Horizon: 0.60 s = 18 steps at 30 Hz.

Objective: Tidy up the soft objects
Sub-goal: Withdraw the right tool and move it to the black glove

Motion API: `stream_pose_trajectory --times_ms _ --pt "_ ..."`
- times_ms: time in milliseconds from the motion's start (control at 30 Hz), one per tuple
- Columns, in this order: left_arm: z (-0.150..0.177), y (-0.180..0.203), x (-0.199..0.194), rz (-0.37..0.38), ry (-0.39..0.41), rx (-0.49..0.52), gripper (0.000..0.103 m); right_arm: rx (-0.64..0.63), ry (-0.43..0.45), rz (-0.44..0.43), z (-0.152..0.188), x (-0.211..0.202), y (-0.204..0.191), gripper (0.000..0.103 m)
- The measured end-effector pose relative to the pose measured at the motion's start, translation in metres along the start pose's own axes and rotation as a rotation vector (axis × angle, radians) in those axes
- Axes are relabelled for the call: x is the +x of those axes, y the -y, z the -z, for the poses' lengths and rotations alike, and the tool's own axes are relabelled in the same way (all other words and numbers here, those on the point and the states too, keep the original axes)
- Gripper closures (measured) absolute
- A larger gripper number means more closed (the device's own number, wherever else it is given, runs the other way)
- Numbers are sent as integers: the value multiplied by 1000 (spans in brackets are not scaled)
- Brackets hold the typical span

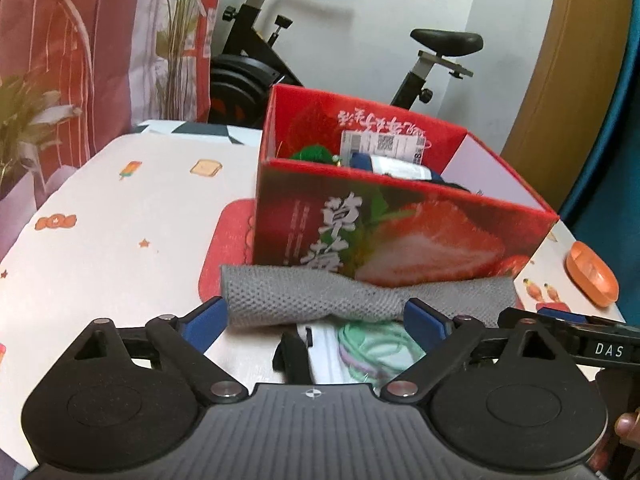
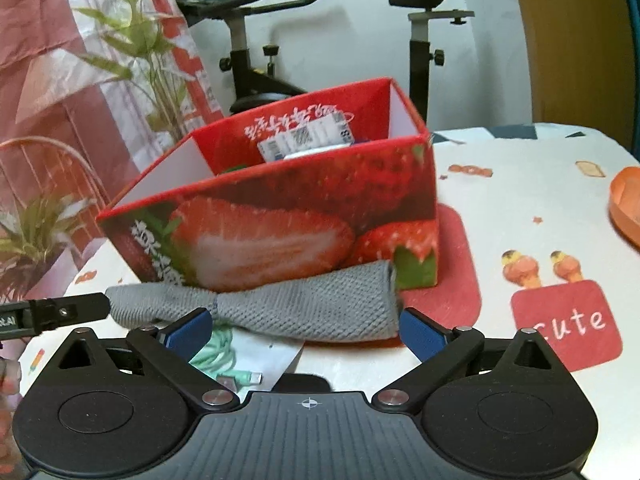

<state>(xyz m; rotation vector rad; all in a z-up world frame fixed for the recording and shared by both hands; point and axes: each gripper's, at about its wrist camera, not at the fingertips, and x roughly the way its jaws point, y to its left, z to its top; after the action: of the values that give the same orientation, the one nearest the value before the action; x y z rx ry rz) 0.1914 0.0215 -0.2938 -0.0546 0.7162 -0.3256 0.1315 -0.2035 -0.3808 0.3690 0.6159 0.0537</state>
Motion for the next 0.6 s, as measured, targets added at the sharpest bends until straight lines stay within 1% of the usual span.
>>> stream_pose_trajectory --times_ms 233,300,367,467,600 --pt "13 -3 3 -23 -22 5 9 -33 -35 -14 8 8 -5 5" --pt "14 -3 1 -18 -31 13 9 -44 -44 -17 12 9 -6 5" --pt "16 -5 -4 -10 -23 17 9 -50 -51 -19 15 8 -7 5" --pt "20 -10 -10 12 -26 11 9 -62 -43 -26 14 2 -7 5" --pt "27 -8 -9 32 -56 31 15 -89 -46 -29 16 0 -9 5"
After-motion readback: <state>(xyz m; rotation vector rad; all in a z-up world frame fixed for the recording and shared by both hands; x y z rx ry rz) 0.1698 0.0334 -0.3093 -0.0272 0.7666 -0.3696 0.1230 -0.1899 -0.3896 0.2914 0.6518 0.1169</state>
